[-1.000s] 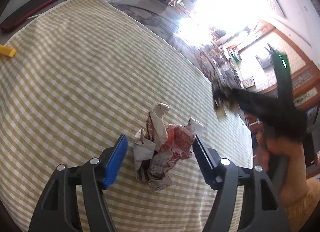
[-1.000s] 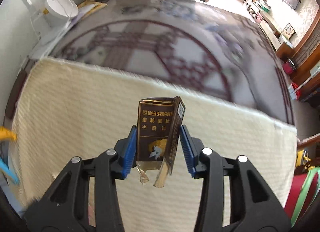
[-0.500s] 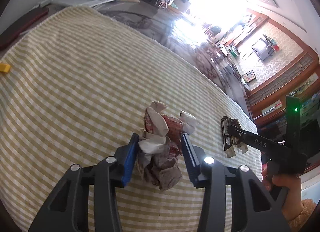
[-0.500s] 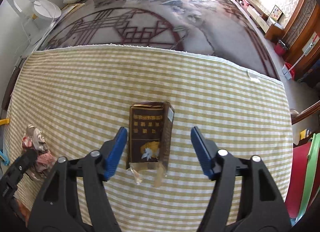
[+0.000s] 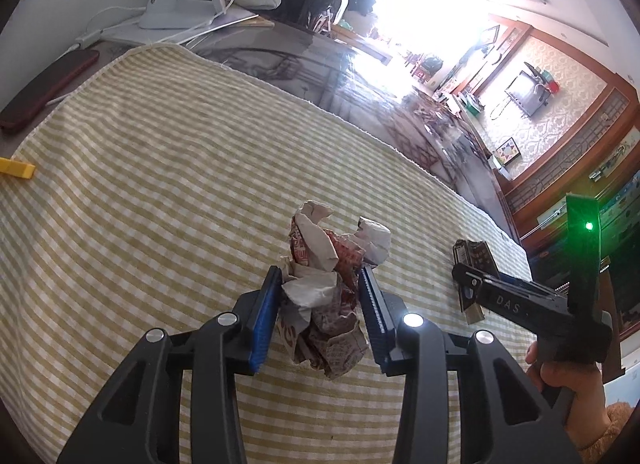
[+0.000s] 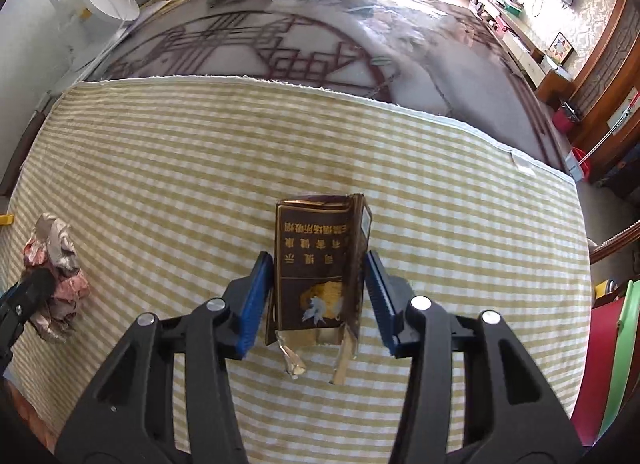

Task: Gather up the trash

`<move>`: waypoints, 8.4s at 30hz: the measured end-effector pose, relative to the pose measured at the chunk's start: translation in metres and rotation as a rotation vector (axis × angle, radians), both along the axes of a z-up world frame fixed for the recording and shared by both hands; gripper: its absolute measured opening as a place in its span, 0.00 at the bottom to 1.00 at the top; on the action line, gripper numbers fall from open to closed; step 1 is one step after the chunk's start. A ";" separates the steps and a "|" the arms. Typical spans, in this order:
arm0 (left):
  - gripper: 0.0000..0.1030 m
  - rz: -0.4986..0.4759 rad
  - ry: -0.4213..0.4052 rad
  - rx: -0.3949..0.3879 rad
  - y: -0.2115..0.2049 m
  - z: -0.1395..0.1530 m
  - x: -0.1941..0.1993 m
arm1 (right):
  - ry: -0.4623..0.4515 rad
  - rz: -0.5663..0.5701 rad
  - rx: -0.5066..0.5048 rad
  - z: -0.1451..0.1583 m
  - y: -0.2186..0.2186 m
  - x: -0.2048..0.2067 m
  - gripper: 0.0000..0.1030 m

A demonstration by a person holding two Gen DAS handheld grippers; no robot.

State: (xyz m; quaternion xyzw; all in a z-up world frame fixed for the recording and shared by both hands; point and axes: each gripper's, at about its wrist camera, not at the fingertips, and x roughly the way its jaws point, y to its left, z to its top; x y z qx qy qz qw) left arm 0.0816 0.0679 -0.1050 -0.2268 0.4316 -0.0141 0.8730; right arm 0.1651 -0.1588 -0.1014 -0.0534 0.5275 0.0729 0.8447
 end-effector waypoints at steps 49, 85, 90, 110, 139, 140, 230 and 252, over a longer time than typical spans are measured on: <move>0.36 -0.060 -0.152 0.075 -0.125 0.056 -0.062 | -0.430 -0.182 0.099 0.087 -0.186 -0.133 0.45; 0.37 -0.375 -0.220 0.106 -0.308 0.091 -0.065 | -0.508 -0.454 0.187 0.097 -0.308 -0.172 0.45; 0.37 -0.401 -0.218 0.113 -0.323 0.091 -0.067 | -0.509 -0.481 0.193 0.096 -0.318 -0.173 0.45; 0.37 -0.500 -0.195 0.116 -0.363 0.083 -0.060 | -0.508 -0.707 0.172 0.095 -0.387 -0.187 0.46; 0.78 -0.794 -0.209 -0.018 -0.483 0.085 -0.045 | -0.759 -1.151 0.011 0.111 -0.427 -0.234 0.95; 0.79 -0.785 -0.210 -0.016 -0.479 0.085 -0.045 | -0.754 -1.141 0.012 0.111 -0.427 -0.231 0.95; 0.92 -0.306 -0.407 0.155 -0.156 0.114 -0.065 | -0.767 -0.611 -0.197 0.104 -0.147 -0.173 0.95; 0.92 -0.317 -0.392 0.155 -0.159 0.109 -0.065 | -0.749 -0.570 -0.205 0.100 -0.139 -0.170 0.95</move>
